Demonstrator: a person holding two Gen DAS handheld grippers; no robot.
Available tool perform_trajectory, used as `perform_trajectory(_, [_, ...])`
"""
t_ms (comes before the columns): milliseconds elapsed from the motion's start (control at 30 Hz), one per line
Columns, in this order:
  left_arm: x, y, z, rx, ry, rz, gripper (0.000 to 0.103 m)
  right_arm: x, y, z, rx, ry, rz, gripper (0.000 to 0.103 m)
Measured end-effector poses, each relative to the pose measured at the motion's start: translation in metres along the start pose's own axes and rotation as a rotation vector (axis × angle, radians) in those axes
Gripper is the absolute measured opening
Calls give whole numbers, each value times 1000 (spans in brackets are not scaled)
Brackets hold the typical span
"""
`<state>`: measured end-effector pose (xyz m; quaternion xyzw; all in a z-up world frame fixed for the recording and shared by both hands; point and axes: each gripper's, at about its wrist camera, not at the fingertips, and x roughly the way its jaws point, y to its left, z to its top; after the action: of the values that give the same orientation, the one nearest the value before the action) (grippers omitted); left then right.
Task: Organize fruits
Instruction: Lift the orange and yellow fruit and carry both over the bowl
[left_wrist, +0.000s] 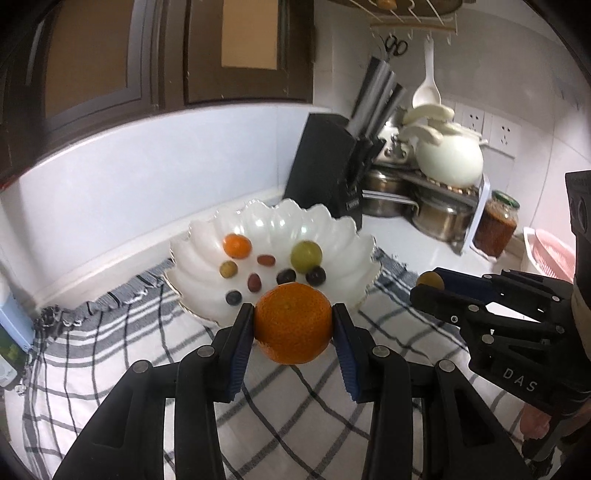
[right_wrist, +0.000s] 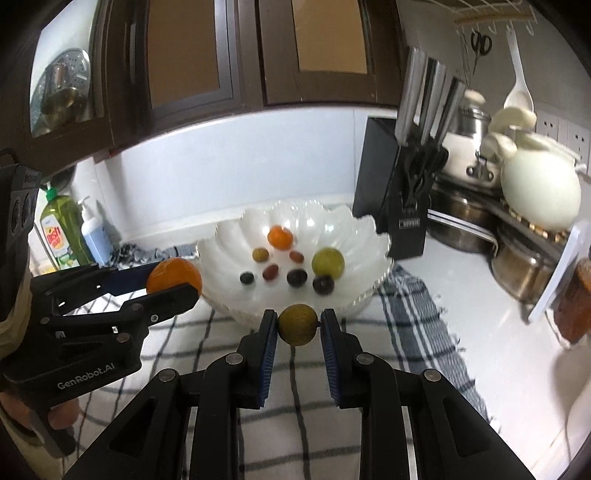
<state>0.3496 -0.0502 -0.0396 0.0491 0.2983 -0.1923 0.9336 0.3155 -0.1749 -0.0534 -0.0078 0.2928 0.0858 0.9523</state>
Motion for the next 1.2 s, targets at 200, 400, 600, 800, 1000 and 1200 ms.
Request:
perform_trajectory(200, [-8,5,14,-6,-47,29,42,-2,3,16,-26,-48,-1,25])
perform_trajectory(400, [-6,11,30,-8,-85,57,42,6,2,35,-44,-75,0,25])
perform_trajectory(600, [6,19,43,-11,-92,74,42,23,-2,53,-50,-82,-2,25])
perform_trajectory(800, [28,28,56,-9,-77,92,42,50,-5,71,-61,-61,-9,25])
perform_trajectory(1000, [55,41,65,-22,-36,92,42,88,-12,84,-52,2,-7,25])
perform_trajectory(1200, [91,46,73,-22,19,78,42,121,-26,84,-24,73,-13,25])
